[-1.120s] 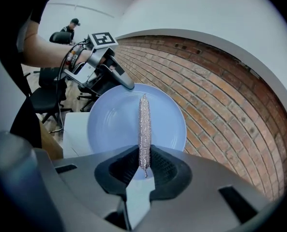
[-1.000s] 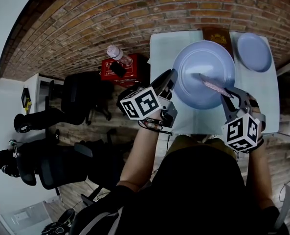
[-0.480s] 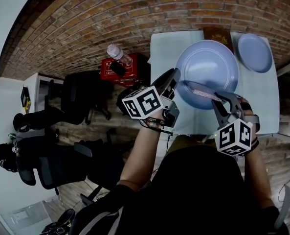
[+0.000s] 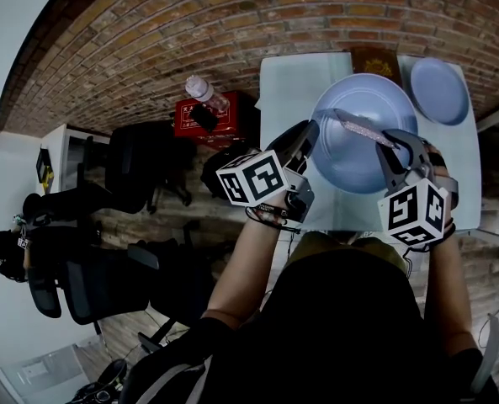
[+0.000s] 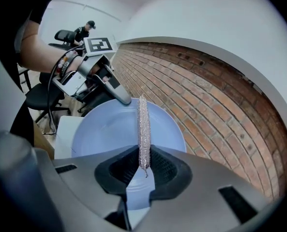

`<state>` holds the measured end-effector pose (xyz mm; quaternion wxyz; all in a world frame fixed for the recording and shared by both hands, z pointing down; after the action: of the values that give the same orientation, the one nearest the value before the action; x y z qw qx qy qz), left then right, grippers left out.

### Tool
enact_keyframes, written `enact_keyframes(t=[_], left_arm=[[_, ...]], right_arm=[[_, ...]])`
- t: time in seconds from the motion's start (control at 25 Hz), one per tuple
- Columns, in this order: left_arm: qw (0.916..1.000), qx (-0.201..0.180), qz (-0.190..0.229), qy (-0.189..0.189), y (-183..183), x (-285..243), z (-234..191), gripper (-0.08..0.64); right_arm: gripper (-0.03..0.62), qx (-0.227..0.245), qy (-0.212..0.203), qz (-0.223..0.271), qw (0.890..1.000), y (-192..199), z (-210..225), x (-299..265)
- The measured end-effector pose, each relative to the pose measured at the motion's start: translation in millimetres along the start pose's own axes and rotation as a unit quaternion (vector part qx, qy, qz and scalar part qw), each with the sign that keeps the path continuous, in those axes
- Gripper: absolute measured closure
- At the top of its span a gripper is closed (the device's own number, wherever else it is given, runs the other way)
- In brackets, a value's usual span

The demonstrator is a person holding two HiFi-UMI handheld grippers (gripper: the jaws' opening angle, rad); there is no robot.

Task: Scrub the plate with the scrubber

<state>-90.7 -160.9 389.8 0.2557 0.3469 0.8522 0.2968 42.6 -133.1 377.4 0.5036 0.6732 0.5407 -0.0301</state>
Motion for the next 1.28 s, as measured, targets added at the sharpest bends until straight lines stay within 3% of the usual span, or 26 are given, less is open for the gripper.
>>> enact_keyframes(t=[0.28, 0.64, 1.28], left_arm=[[1.0000, 0.004, 0.001, 0.006, 0.8, 2.0, 3.6, 0.488], [1.0000, 0.002, 0.008, 0.002, -8.2, 5.8, -2.7, 0.488], [0.9999, -0.007, 0.014, -0.002, -23.5, 1.8, -7.2, 0.486]], right_arm=[[0.505, -0.006, 0.031, -0.012, 0.999, 9.2, 26.9, 4.3], [0.505, -0.014, 0.041, -0.032, 0.999, 30.9, 33.5, 13.9], [0.505, -0.013, -0.023, -0.034, 0.999, 31.5, -27.6, 23.1]])
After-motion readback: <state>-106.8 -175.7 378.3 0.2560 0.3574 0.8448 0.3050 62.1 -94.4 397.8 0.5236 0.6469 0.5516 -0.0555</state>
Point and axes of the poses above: the fingertips, and each gripper's own axes: x backward along the fingers, z to its right, y out of its underside, the point moved 1 cm from there along x, backward along the fingers, and after that the axes turned 4 degrees about -x, right-handed, at the moved point
